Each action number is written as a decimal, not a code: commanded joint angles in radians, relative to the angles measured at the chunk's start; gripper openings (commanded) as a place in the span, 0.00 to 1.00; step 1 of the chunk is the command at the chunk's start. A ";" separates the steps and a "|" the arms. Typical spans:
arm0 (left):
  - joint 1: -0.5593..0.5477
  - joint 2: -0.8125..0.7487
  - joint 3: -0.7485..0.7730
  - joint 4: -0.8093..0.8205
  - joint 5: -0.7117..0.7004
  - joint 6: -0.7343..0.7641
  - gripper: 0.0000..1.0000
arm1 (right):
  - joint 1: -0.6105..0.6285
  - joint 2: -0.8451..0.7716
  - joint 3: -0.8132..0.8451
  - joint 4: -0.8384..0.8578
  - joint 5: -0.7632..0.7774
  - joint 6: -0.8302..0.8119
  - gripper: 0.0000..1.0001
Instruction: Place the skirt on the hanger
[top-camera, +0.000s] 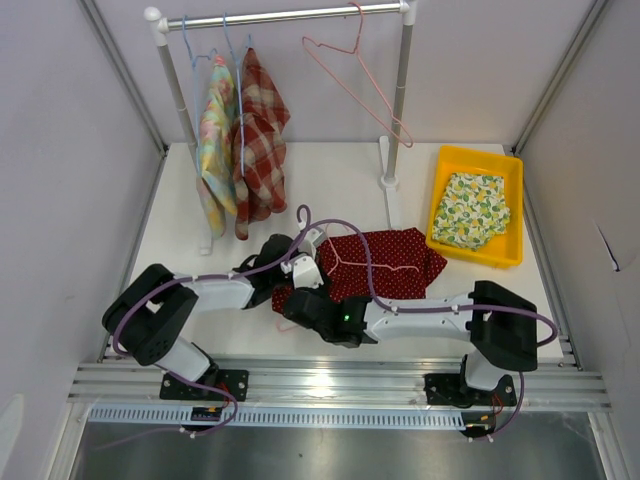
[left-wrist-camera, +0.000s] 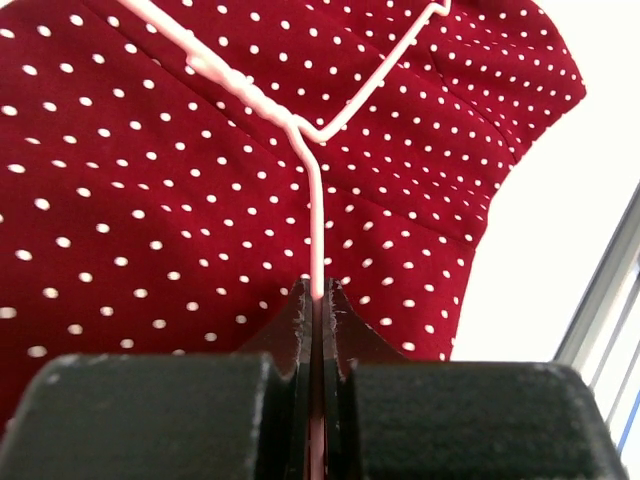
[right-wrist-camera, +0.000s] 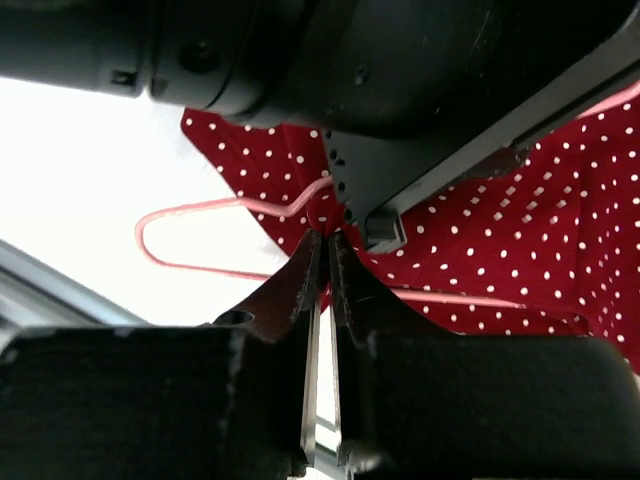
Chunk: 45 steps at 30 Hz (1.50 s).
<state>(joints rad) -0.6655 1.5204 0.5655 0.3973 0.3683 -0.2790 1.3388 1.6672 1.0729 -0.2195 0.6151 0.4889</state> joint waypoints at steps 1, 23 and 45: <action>-0.016 -0.037 0.057 -0.020 -0.080 0.020 0.00 | 0.022 -0.073 0.068 -0.020 -0.002 -0.001 0.07; -0.016 -0.031 0.158 -0.169 -0.178 0.120 0.00 | 0.019 -0.164 0.182 -0.280 -0.183 -0.012 0.10; -0.016 -0.080 0.201 -0.224 -0.364 0.129 0.00 | 0.189 -0.337 -0.145 -0.245 -0.281 0.183 0.11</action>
<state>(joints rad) -0.6796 1.4834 0.7185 0.1532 0.0555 -0.1741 1.5024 1.3708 0.9436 -0.4965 0.3611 0.6373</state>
